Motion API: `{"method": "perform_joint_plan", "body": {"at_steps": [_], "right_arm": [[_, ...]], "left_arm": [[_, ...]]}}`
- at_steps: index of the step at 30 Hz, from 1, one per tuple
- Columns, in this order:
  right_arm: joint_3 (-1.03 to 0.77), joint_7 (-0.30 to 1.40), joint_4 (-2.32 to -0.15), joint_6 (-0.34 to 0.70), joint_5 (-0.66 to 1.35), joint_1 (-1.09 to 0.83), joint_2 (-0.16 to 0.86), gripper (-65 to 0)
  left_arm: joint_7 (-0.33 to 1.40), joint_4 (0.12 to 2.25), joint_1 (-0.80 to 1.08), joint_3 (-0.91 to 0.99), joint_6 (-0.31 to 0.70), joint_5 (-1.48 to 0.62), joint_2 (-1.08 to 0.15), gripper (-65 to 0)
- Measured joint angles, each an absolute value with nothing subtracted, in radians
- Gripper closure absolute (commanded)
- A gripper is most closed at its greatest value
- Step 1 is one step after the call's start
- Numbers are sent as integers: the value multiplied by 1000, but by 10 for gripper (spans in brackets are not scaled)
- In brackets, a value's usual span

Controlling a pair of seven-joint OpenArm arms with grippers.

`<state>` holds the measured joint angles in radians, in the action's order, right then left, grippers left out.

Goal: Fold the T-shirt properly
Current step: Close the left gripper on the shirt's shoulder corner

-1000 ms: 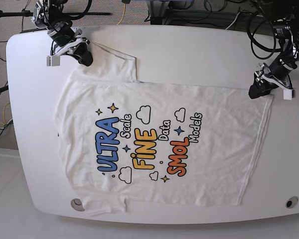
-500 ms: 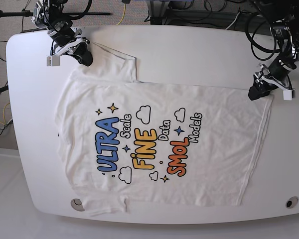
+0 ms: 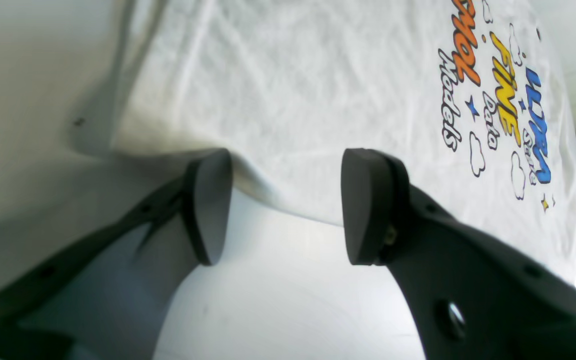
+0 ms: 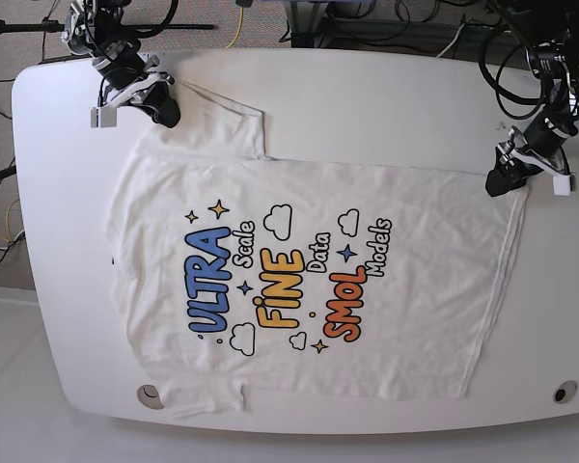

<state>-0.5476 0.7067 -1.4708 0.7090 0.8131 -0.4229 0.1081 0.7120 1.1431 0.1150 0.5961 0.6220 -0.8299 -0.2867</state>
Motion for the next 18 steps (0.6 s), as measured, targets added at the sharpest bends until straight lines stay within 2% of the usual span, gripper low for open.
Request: {"method": "perform_joint_plan", "body": {"at_steps": [18], "right_arm": [[-548,707,-1466,712,808,-421,108,0]], "left_arm": [[691,1115,94,598,621,-831,-271,-335]]}}
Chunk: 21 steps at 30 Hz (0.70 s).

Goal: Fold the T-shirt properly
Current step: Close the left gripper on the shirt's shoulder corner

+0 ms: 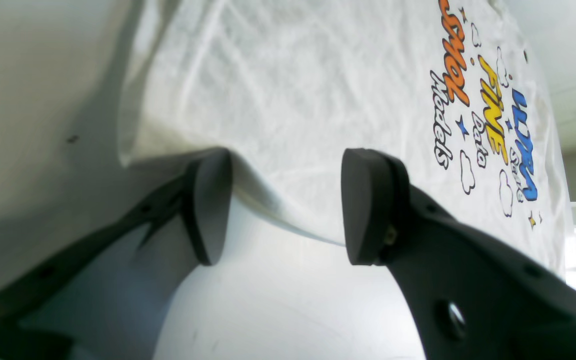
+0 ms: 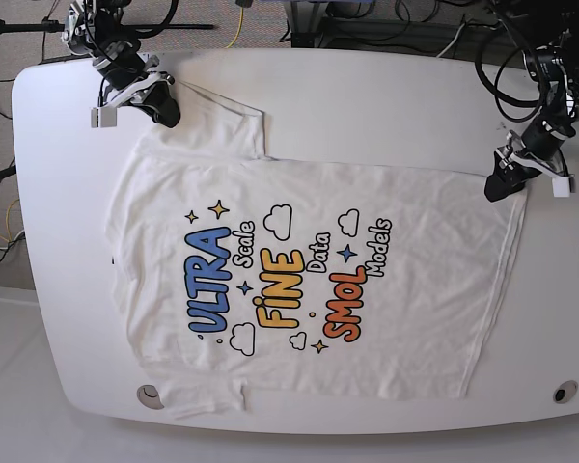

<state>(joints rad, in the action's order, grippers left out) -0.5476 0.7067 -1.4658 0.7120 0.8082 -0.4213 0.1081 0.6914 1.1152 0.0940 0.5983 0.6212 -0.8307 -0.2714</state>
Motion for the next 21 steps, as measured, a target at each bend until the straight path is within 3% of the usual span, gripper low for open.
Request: {"method": "perform_joint_plan", "body": {"at_steps": [4,6,13,21], "right_arm": [[-548,707,-1466,712,807,-421,108,0],[-548,707,-1466,712,805,-421,108,0],[-545,700,-1466,715,790,-419,102,0],[-543,699,-1470,715,791,-419,102,0]], "left_arm": [[692,1118,94,598,618,-828,-270,-305],[693,1118,94,597,617,-825,-270,-257],[717,1114,86,590,611,-797,-271,-5],[706,1113,91,583,638,-779,-270,0]]}}
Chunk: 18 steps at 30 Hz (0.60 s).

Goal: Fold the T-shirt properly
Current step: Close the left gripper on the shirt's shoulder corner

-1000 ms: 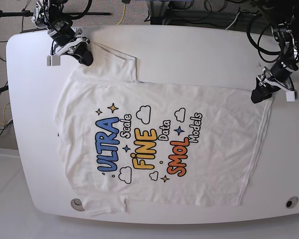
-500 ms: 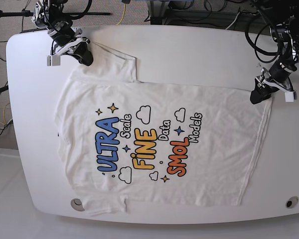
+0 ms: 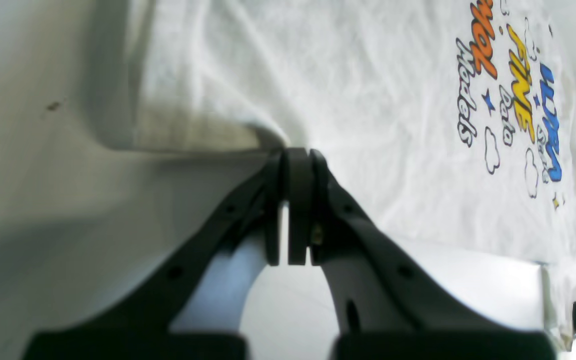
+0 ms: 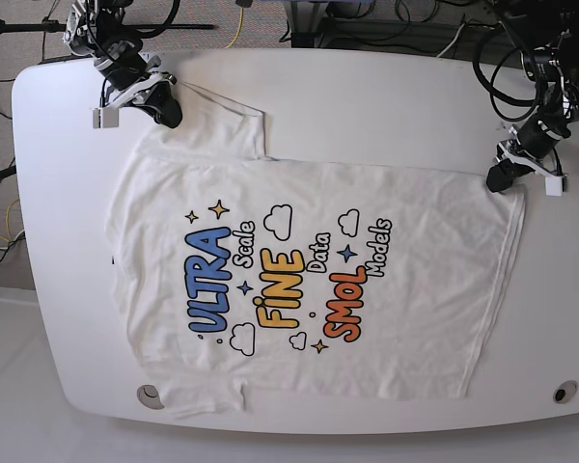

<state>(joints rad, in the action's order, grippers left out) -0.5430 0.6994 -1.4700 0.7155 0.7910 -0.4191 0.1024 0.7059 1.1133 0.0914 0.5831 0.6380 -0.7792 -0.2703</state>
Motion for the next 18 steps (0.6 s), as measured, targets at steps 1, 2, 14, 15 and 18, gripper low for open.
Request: {"method": "perform_joint_plan", "body": {"at_steps": [1,2,14,15,18], "right_arm": [[-543,699,-1470,715,791,-419,102,0],[-543,699,-1470,715,791,-419,102,0],[-543,692,-1467,715,788,-416,102,0],[-543,692,-1467,715,788,-416,102,0],[-542,686,-1464,717,785,-416,103,0]], "left_arm": [[706,1114,91,583,638,-779,-270,0],[706,1113,91,582,638,-779,-270,0],[715,1113,88,546,640,-780,-279,0],[714,1113,87,540,636,-780,-279,0],[718,1110,83,524,633,-790,-281,0]]}}
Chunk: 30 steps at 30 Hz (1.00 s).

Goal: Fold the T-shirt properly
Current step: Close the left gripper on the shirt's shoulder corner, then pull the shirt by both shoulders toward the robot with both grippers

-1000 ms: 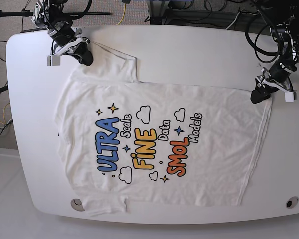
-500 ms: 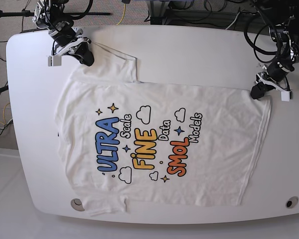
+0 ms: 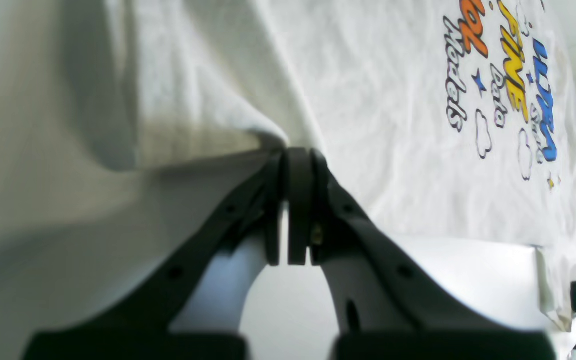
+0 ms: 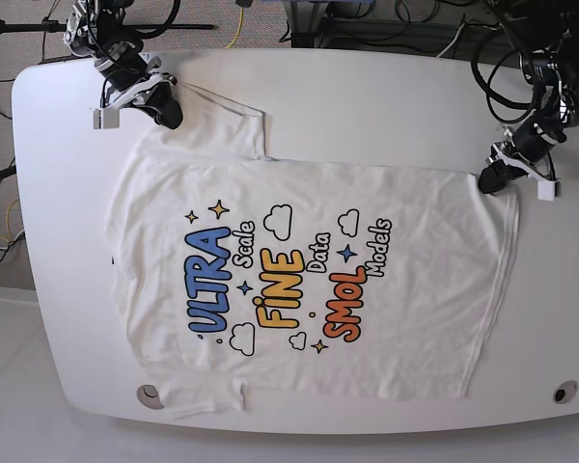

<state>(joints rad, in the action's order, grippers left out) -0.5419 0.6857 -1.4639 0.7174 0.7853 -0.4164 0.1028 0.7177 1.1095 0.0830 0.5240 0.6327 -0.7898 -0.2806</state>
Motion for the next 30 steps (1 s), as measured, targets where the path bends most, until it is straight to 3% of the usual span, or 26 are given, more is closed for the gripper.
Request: {"method": "perform_joint_plan", "body": {"at_steps": [14,30], "right_arm": [[-542,671,-1476,715,784,-427,103,0],[-612,696,-1623,695,764,-579,105,0]], "left_arm": [[756,1128,102,559,647,-799,-281,0],[748,1291,291,627,693,-780,-282,0]]}}
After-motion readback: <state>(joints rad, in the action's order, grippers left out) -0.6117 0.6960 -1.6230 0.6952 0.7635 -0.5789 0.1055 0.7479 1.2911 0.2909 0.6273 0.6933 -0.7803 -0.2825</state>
